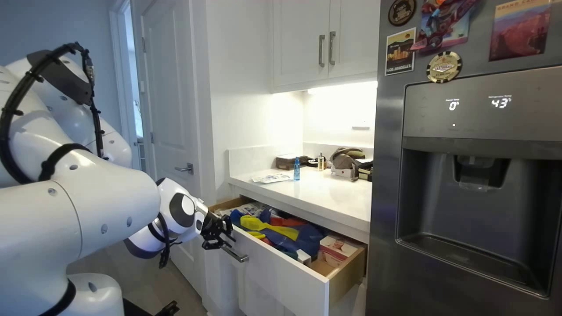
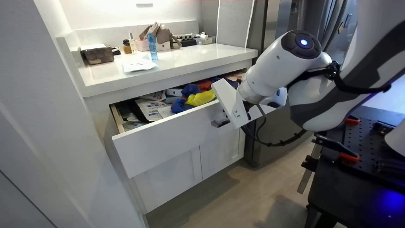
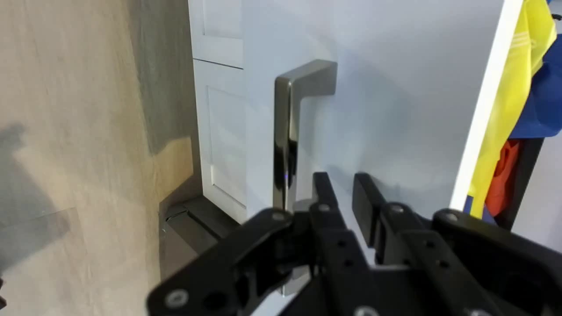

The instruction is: Close the drawer

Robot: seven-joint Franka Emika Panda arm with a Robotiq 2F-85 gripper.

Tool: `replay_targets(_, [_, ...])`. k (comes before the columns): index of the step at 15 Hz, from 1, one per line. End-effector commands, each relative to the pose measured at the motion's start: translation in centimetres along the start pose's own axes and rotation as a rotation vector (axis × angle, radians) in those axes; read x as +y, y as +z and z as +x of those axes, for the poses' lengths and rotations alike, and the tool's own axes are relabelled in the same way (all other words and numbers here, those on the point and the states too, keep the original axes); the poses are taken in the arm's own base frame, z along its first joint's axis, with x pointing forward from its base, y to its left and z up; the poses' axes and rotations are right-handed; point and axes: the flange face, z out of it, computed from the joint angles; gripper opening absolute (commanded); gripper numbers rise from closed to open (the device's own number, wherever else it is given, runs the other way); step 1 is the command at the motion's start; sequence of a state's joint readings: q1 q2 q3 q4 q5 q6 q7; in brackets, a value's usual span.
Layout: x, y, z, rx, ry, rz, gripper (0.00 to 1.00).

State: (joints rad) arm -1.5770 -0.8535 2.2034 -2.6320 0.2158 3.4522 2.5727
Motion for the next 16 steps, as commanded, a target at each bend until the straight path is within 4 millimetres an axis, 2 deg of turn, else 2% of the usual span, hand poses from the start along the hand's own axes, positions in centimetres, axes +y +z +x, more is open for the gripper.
replay_targets(1, [-0.9,0.4,-0.3,0.004,-0.006,0.032,0.00])
replay_targets(5, [-1.0,0.9,-0.1,0.024,-0.018,0.066,0.00])
replay_targets(9, [-1.3,2.2,0.0,0.053,-0.023,0.111,0.00])
replay_targets(16, [-3.9,3.9,-0.9,0.052,-0.014,0.166,0.00])
